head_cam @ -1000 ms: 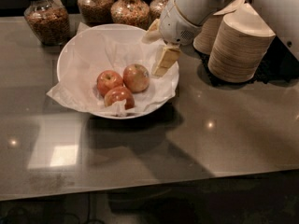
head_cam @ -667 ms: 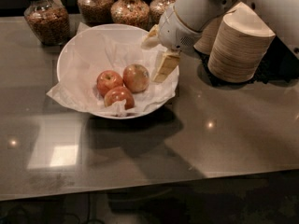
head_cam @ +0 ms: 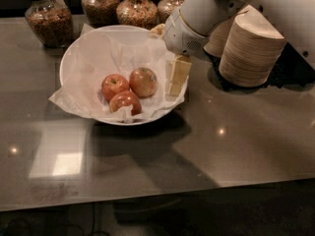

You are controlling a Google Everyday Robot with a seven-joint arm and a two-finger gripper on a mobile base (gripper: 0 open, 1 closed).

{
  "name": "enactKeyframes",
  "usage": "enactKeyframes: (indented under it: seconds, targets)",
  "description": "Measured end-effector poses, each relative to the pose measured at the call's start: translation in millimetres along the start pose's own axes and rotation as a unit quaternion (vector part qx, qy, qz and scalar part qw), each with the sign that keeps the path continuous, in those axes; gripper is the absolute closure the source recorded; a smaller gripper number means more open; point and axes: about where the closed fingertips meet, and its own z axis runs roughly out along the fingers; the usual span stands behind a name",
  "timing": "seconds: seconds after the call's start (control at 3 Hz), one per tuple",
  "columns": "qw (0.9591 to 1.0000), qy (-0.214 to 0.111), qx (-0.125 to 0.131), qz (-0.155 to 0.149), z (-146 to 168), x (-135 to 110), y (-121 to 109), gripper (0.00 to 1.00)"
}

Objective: Pick apple from white bowl

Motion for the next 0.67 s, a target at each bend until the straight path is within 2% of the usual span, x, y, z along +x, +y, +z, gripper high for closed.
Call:
enactKeyframes:
  seconds: [0.33, 0.67]
  targets:
    - [0.9993, -0.018, -0.029, -0.011, 26, -8, 5, 0.22]
    - [0.9982, -0.029, -0.047, -0.021, 42, -14, 9, 0.42]
